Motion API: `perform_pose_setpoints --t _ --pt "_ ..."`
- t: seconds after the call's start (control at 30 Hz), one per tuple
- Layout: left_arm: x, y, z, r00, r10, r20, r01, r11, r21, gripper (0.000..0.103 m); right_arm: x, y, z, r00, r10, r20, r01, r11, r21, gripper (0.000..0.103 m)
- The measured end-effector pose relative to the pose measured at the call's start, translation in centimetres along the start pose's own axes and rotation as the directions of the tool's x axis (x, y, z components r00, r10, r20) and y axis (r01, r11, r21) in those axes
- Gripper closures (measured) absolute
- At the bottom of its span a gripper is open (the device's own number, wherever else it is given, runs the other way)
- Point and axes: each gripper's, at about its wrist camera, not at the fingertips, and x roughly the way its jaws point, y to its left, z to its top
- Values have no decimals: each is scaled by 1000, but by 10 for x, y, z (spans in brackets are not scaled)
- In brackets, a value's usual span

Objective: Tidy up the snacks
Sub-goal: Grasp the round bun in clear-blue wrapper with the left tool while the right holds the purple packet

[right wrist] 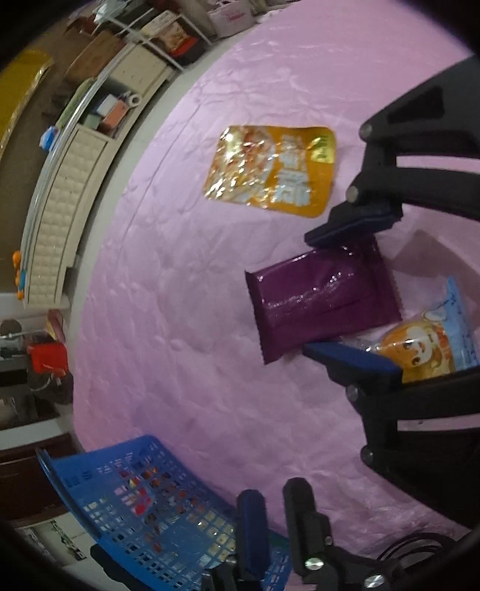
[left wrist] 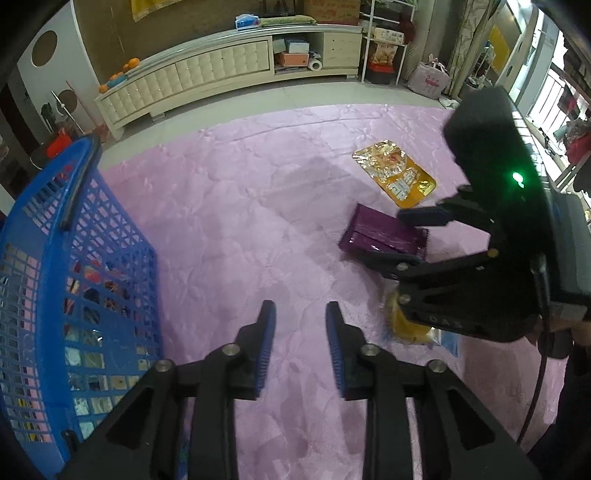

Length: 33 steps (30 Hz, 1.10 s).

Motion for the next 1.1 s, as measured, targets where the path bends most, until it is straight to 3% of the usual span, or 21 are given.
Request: perform_pose_setpoints --t 0.17,0.37,0.53,0.57,0.67,0.7,0.83,1.1 --pt "-7 -4 -3 1000 -4 7 4 1000 -1 72 -17 0 -10 997 -79 5 77 990 122 46" --pt "-20 -11 -5 999 -23 30 23 1000 -7 71 -68 4 -18 983 -153 102 127 966 226 46" --pt "-29 -21 -12 997 -66 48 66 998 3 63 -97 0 -49 971 -192 140 134 929 344 46" --pt "-31 -23 -12 996 -82 48 81 997 10 58 -97 -1 -55 971 -194 136 133 921 365 46" --pt "-32 -35 -11 992 -126 31 124 991 55 29 -94 -9 -69 981 -162 107 104 905 412 46" --pt "-32 -40 -11 989 -144 18 142 987 82 27 -90 -13 -69 985 -140 100 85 903 422 46" --pt "-31 -62 -10 989 -148 -3 146 972 184 24 -95 -23 -79 985 -150 91 96 893 439 46" --pt "0 -78 -3 987 -132 -91 149 966 212 23 -103 -37 -98 985 -151 80 95 873 478 46"
